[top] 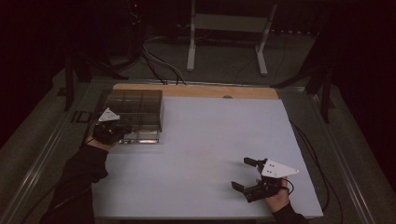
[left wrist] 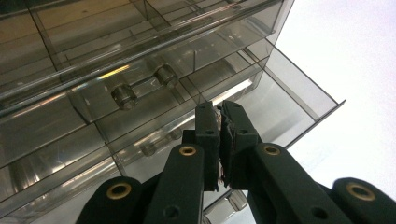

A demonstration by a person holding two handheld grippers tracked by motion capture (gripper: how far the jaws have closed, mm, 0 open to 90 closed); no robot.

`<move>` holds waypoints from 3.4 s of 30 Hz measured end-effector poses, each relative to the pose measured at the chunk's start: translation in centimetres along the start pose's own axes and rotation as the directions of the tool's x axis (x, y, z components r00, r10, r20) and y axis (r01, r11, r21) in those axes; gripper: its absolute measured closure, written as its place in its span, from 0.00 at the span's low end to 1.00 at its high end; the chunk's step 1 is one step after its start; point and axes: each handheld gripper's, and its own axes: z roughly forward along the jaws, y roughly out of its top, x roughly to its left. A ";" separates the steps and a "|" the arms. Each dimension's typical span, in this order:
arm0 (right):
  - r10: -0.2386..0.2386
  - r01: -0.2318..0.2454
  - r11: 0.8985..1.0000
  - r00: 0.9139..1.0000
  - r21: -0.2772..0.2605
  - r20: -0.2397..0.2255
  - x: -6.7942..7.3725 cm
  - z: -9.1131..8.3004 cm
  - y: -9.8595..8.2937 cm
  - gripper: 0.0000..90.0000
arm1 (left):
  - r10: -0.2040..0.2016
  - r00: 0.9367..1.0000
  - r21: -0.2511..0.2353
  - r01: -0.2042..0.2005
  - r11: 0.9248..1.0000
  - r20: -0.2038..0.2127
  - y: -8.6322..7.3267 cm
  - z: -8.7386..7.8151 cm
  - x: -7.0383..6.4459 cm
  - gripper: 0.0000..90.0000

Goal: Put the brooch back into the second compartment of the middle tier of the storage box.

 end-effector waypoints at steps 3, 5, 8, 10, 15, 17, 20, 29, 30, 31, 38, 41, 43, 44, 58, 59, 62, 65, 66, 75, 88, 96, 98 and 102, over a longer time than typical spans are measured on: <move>-0.001 0.001 1.000 1.000 0.000 0.000 0.0 0.0 0.0 0.00 | -0.001 1.000 0.001 0.001 1.000 -0.008 0.0 0.2 0.1 0.96; 0.000 0.000 1.000 1.000 0.003 0.000 0.0 0.0 0.0 0.00 | -0.008 1.000 -0.001 0.008 1.000 -0.006 0.0 0.3 0.2 0.96; -0.001 0.001 1.000 1.000 -0.002 0.000 0.0 0.0 0.0 0.00 | -0.006 1.000 0.000 0.006 1.000 -0.004 0.0 0.5 0.2 0.96; 0.000 0.000 1.000 1.000 0.005 0.000 0.0 0.0 0.0 0.00 | -0.003 1.000 0.004 0.003 1.000 -0.007 0.0 0.6 0.2 0.96; 0.001 -0.001 1.000 1.000 0.004 0.000 0.0 0.0 0.0 0.00 | -0.011 1.000 -0.011 0.011 1.000 -0.012 -0.1 0.5 0.2 0.96; -0.001 0.001 1.000 1.000 0.009 0.000 0.0 0.1 -0.1 0.00 | -0.018 1.000 -0.018 0.017 1.000 -0.026 0.0 0.5 0.2 0.92; -0.002 0.002 1.000 1.000 0.004 0.001 0.1 0.0 0.0 0.00 | -0.038 0.999 -0.028 0.037 0.999 -0.037 0.1 0.1 0.2 0.81; -0.002 0.002 1.000 1.000 0.006 -0.001 0.1 0.0 0.0 0.00 | -0.077 0.997 -0.042 0.077 0.996 0.005 -0.2 -1.0 0.0 0.59; -0.003 0.003 1.000 1.000 0.002 0.000 0.1 0.0 0.0 0.00 | -0.077 0.997 -0.042 0.077 0.996 0.005 -0.2 -1.0 0.0 0.57; -0.003 0.003 1.000 1.000 0.001 0.001 0.1 0.0 0.0 0.00 | -0.080 0.997 -0.046 0.081 0.996 0.014 -0.2 -1.2 -0.1 0.55; -0.003 0.003 1.000 1.000 0.004 0.001 0.1 0.1 0.0 0.00 | -0.075 0.996 -0.061 0.078 0.995 0.047 0.1 -2.4 -0.8 0.41; -0.001 0.001 1.000 1.000 0.005 0.001 0.1 0.0 0.0 0.00 | -0.075 0.996 -0.069 0.078 0.995 0.045 0.3 -2.9 -1.3 0.27; -0.003 0.003 1.000 1.000 0.002 0.003 0.1 0.0 0.0 0.00 | -0.072 0.996 -0.071 0.076 0.995 0.050 0.5 -3.1 -1.6 0.22; -0.002 0.002 1.000 1.000 0.007 0.002 0.1 0.0 0.0 0.00 | -0.069 0.997 -0.075 0.072 0.995 0.046 0.6 -3.2 -1.7 0.21; -0.003 0.003 1.000 1.000 0.010 0.002 0.1 0.1 0.0 0.00 | -0.023 0.991 -0.099 0.037 0.994 0.135 2.0 -3.8 -3.5 0.03; -0.003 0.003 1.000 1.000 0.001 0.002 0.1 0.0 0.1 0.00 | -0.025 0.990 -0.104 0.040 0.994 0.141 2.1 -3.8 -3.6 0.02; -0.003 0.003 1.000 1.000 0.005 0.002 0.1 0.0 0.0 0.00 | -0.011 0.988 -0.113 0.029 0.993 0.156 2.5 -3.8 -4.2 0.01; 0.000 0.000 1.000 1.000 0.006 0.000 0.1 0.1 0.0 0.00 | -0.009 0.984 -0.123 0.031 0.992 0.176 2.8 -3.8 -4.6 0.01; -0.002 0.002 1.000 1.000 0.002 0.002 0.1 0.1 0.1 0.00 | -0.007 0.985 -0.125 0.029 0.992 0.174 2.9 -3.7 -4.7 0.00; 0.001 -0.001 1.000 1.000 0.009 0.000 0.0 0.1 0.0 0.00 | 0.052 0.977 -0.134 -0.024 0.991 0.208 2.5 -3.0 -5.8 0.00; 0.000 0.000 1.000 1.000 0.012 -0.004 0.0 0.2 0.0 0.00 | 0.048 0.967 -0.141 -0.013 0.990 0.251 0.6 -2.5 -7.1 0.00; -0.004 0.004 1.000 1.000 0.011 -0.003 0.2 0.2 0.1 0.00 | 0.048 0.963 -0.132 -0.013 0.991 0.266 -0.8 -2.5 -7.0 0.00; -0.004 0.004 1.000 1.000 0.010 -0.004 0.2 0.2 0.1 0.00 | 0.049 0.962 -0.130 -0.014 0.991 0.270 -1.5 -2.4 -7.0 0.00; -0.001 0.001 1.000 1.000 0.011 -0.004 0.1 0.2 0.1 0.00 | 0.056 0.961 -0.132 -0.021 0.991 0.271 -3.0 -2.3 -7.4 0.00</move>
